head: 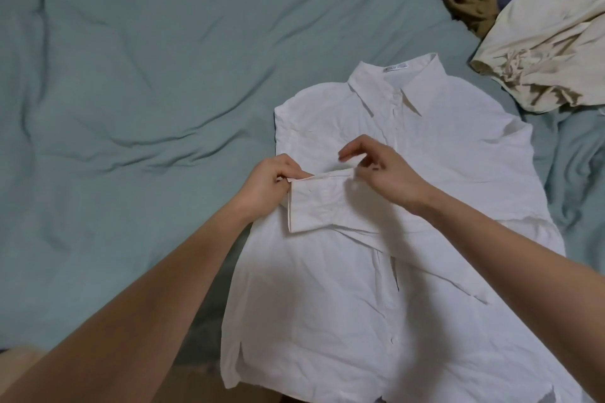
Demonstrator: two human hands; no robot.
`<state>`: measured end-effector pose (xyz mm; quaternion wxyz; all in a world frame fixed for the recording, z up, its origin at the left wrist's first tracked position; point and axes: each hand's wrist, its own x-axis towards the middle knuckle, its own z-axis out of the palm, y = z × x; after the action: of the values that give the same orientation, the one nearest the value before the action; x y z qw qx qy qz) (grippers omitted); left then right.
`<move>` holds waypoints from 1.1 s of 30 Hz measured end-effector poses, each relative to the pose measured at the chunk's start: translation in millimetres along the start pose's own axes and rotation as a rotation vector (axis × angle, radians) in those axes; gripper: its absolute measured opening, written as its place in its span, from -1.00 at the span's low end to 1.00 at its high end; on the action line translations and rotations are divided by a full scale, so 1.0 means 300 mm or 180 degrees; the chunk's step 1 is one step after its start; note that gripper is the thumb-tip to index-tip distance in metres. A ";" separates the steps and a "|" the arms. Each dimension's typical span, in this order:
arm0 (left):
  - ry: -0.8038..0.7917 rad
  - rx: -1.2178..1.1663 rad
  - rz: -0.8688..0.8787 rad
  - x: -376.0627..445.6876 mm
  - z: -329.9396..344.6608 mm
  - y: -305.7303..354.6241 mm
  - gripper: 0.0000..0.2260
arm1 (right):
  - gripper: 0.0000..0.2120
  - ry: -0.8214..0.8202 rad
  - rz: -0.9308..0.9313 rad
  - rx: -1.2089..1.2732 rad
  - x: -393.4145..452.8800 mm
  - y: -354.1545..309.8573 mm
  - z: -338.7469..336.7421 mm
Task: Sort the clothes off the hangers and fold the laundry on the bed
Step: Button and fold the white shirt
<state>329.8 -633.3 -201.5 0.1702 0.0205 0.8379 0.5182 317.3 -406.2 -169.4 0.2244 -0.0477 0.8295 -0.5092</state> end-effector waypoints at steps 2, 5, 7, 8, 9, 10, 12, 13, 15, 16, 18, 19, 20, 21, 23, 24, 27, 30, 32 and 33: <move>0.0011 -0.0120 -0.0037 -0.004 -0.007 -0.006 -0.50 | -0.72 0.0186 0.0005 -0.0886 0.041 0.014 -0.004; 0.0196 -0.0336 -0.0085 -0.016 -0.014 -0.008 -0.50 | -0.89 -0.0481 0.0093 -0.1574 0.078 0.029 -0.029; 0.0302 -0.0365 -0.0143 -0.027 -0.018 -0.022 -0.49 | -0.88 -0.0549 -0.0133 -0.1478 0.083 0.036 -0.049; 0.0298 -0.0317 -0.0183 -0.033 -0.019 -0.030 -0.48 | -0.87 -0.0429 -0.0247 -0.1456 0.083 0.043 -0.057; 0.0240 -0.0256 -0.0250 -0.041 -0.015 -0.027 -0.47 | -0.85 -0.0296 -0.0329 -0.1485 0.085 0.053 -0.061; 0.0185 -0.0248 -0.0342 -0.046 -0.012 -0.024 -0.48 | -0.84 -0.0199 -0.0385 -0.1545 0.086 0.061 -0.060; 0.0150 -0.0560 -0.0661 -0.048 -0.008 -0.004 -0.64 | -0.87 -0.0172 -0.0402 -0.1648 0.091 0.077 -0.050; 0.0131 -0.0866 -0.0913 -0.041 -0.006 0.009 -0.78 | -0.91 -0.0191 -0.0397 -0.1648 0.091 0.081 -0.044; 0.0060 -0.0956 -0.1314 -0.020 -0.005 0.002 -0.79 | -0.90 -0.0238 -0.0372 -0.1532 0.089 0.080 -0.032; 0.0028 -0.0632 -0.1408 -0.008 -0.004 -0.015 -0.72 | -0.88 -0.0298 -0.0321 -0.1469 0.087 0.079 -0.026; -0.0065 0.0567 -0.1305 0.012 -0.001 -0.049 -0.75 | -0.88 -0.0395 -0.0253 -0.1445 0.077 0.084 -0.015; -0.0138 0.1194 -0.1223 0.020 0.007 -0.051 -0.82 | -0.88 -0.0333 -0.0268 -0.1493 0.072 0.092 -0.013; -0.0207 0.1655 -0.1167 0.034 0.017 -0.049 -0.90 | -0.86 -0.0173 -0.0298 -0.1567 0.068 0.104 -0.021; -0.0188 0.1887 -0.1067 0.050 0.031 -0.034 -0.86 | -0.84 0.0065 -0.0330 -0.1669 0.061 0.118 -0.037; 0.0017 0.1945 -0.0735 0.087 0.070 0.035 -0.74 | -0.81 0.0686 -0.0438 -0.1920 0.044 0.149 -0.099; 0.0114 0.1874 -0.0498 0.110 0.099 0.073 -0.74 | -0.79 0.0970 -0.0467 -0.2062 0.035 0.168 -0.144; -0.0083 0.1665 -0.0023 0.189 0.225 0.176 -0.71 | -0.70 0.1395 -0.0218 -0.2384 -0.001 0.236 -0.303; -0.0405 0.1514 0.0263 0.271 0.370 0.248 -0.77 | -0.57 0.1456 0.0291 -0.2631 -0.029 0.324 -0.471; -0.0455 0.1435 0.0324 0.317 0.456 0.281 -0.76 | -0.50 0.1318 0.0441 -0.2699 -0.039 0.374 -0.572; -0.0487 0.1441 0.0331 0.338 0.498 0.291 -0.74 | -0.48 0.1205 0.0474 -0.2743 -0.043 0.397 -0.616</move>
<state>267.8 -442.8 -212.2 0.1973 0.1404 0.9152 0.3222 268.8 -193.3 -198.0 0.0651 0.0168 0.9926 -0.1011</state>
